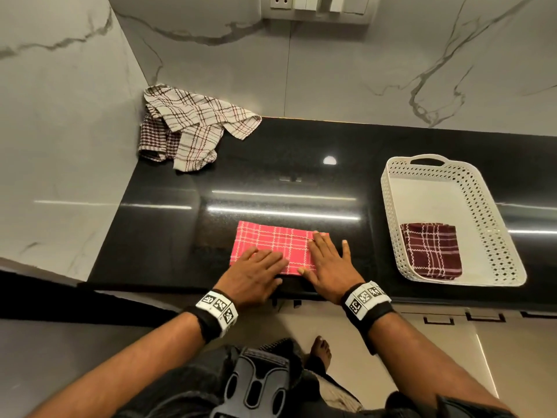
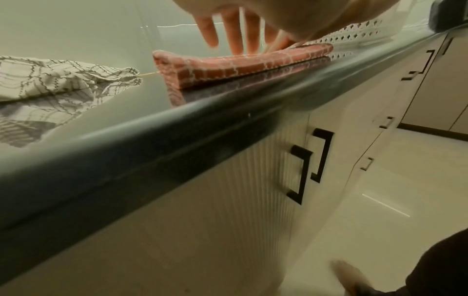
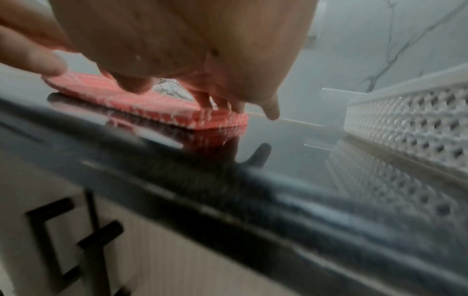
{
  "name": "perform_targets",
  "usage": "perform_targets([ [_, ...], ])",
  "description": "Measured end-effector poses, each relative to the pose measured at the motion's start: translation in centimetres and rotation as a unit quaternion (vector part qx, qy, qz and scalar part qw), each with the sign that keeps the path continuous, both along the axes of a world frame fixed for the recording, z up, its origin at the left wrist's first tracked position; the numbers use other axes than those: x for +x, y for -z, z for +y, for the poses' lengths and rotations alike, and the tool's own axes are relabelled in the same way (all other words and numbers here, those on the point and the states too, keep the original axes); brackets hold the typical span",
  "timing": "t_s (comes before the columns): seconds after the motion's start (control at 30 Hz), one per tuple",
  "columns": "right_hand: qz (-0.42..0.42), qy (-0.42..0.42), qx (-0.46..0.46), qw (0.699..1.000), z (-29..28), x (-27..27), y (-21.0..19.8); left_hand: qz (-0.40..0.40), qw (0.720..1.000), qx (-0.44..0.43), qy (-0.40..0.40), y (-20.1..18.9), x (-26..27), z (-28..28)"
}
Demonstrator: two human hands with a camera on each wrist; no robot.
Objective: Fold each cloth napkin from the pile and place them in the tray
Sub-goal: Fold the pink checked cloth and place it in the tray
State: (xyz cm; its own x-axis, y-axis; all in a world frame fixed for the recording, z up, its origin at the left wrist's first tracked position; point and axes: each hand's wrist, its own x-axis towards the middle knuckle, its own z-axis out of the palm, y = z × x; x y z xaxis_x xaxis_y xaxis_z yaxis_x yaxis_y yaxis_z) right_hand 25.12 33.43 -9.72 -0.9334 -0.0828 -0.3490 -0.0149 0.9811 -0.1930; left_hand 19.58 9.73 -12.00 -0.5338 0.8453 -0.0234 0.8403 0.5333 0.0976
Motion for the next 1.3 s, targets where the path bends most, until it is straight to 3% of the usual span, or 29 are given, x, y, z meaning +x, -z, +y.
perform_targets([
  [0.13,0.046,0.065,0.030,0.996,-2.9,3.1,-0.1,-0.020,0.997,-0.036,-0.061,0.1,-1.9,-2.3],
  [0.2,0.077,0.056,0.030,0.995,-5.3,4.6,-0.4,-0.033,0.994,-0.039,-0.092,-0.7,-2.3,-3.4],
  [0.27,0.098,0.034,-0.011,0.995,-7.0,5.1,-0.5,-0.042,0.994,-0.039,-0.096,-1.0,-2.0,-4.3],
  [0.37,0.106,-0.032,-0.078,0.991,-6.9,3.6,-0.5,-0.054,0.997,-0.051,-0.024,-0.6,-0.2,-5.0],
  [0.5,0.002,-0.155,-0.028,0.988,-5.1,1.5,1.4,-0.034,0.997,-0.065,-0.010,2.1,1.8,-5.7],
  [0.67,0.055,-0.177,0.000,0.983,-4.0,2.5,3.2,0.048,0.998,0.033,-0.020,3.6,2.2,-6.1],
  [0.77,0.158,-0.137,-0.068,0.976,-4.3,4.0,4.1,0.037,0.996,0.072,-0.034,3.6,2.6,-6.8],
  [0.83,0.202,-0.066,-0.150,0.966,-4.7,4.0,3.9,0.005,0.991,0.129,-0.047,3.1,2.2,-7.0],
  [0.9,0.178,0.031,-0.241,0.954,-5.5,3.3,2.7,-0.077,0.972,0.202,-0.089,2.1,1.5,-6.7],
  [1.0,0.139,0.153,-0.321,0.924,-6.4,1.3,1.4,-0.201,0.918,0.265,-0.217,0.2,-0.1,-5.1],
  [1.07,0.124,0.218,-0.324,0.912,-7.1,-0.2,1.1,-0.254,0.885,0.269,-0.283,-0.6,-1.5,-4.0],
  [1.1,0.118,0.243,-0.316,0.910,-7.4,-0.8,0.9,-0.257,0.882,0.261,-0.297,-0.8,-2.2,-3.4],
  [1.3,0.085,0.322,-0.222,0.916,-8.2,-3.4,0.6,-0.213,0.901,0.158,-0.342,-1.5,-4.8,-0.3],
])
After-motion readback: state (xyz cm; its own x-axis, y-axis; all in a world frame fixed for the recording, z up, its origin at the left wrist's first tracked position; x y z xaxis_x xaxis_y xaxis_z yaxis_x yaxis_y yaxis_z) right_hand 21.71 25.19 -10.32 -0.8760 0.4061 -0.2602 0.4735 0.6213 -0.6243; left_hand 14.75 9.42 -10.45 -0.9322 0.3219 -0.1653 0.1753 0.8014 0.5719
